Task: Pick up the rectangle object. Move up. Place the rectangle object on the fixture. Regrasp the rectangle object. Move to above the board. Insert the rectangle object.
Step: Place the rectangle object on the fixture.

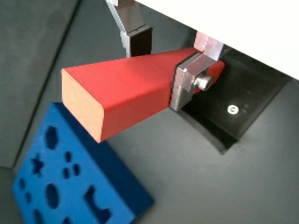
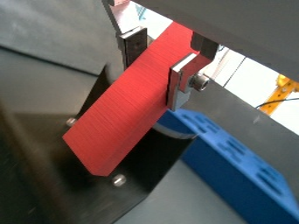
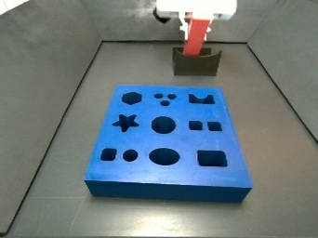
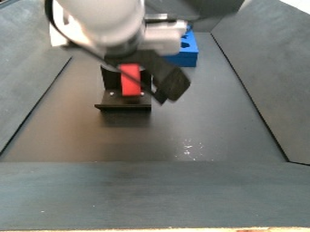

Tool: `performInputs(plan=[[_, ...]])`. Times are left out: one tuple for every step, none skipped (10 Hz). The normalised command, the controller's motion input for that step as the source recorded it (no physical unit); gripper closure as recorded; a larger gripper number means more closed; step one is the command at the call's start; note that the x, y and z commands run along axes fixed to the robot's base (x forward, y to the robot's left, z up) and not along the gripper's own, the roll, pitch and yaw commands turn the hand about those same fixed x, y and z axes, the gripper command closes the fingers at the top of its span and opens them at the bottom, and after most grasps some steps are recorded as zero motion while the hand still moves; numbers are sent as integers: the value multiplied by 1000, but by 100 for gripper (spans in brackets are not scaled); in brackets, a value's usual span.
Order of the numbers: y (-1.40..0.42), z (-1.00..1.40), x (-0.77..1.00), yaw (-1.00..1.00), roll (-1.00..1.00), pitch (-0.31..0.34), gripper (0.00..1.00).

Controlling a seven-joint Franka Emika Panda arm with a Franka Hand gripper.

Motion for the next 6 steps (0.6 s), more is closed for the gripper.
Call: performInputs(plan=[[123,-807,250,-152,-160,-4,100],[121,-699,212,-127,-127,-18,100],[87,-702,161,-109,-131,-18,100],[74,-701,120,-90,-140,-14,100],[69,-701,112,-79,-142,-12,100],[65,-700,107,-68,-143,-11,100]])
